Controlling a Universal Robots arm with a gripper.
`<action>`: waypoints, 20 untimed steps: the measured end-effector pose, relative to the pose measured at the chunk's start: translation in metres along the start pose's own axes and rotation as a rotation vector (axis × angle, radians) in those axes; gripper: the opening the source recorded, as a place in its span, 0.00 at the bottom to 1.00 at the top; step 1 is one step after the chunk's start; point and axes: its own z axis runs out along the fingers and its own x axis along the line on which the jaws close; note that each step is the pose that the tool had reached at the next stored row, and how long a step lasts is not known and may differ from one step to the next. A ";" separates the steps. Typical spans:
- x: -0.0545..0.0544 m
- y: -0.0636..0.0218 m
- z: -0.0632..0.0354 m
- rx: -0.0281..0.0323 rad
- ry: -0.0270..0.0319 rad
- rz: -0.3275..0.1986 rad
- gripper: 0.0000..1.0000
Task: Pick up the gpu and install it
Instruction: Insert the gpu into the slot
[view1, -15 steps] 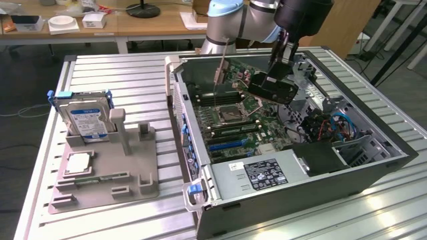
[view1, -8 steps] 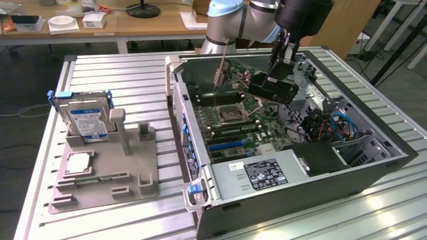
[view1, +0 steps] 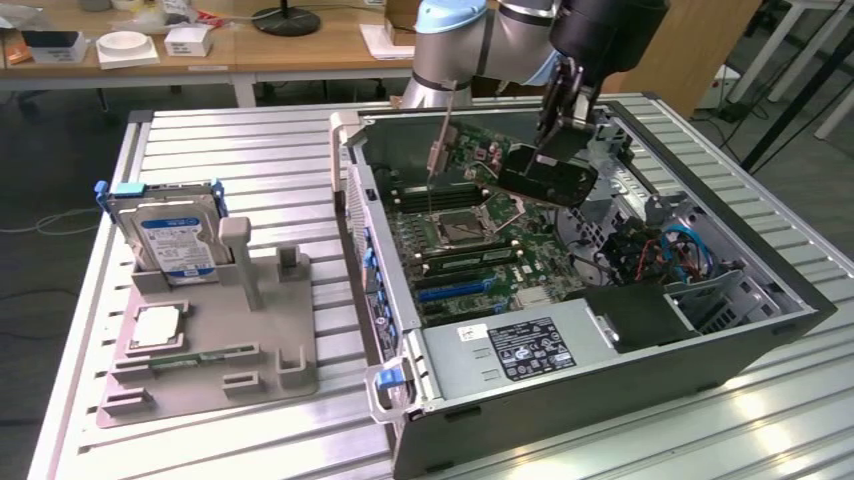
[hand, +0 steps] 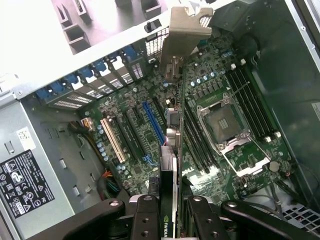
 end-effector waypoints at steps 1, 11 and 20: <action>0.000 -0.0001 0.0000 0.0000 0.0006 -0.007 0.26; 0.000 -0.0008 0.0000 0.0002 0.0055 -0.076 0.26; -0.001 -0.0014 -0.0001 0.0004 0.0101 -0.139 0.26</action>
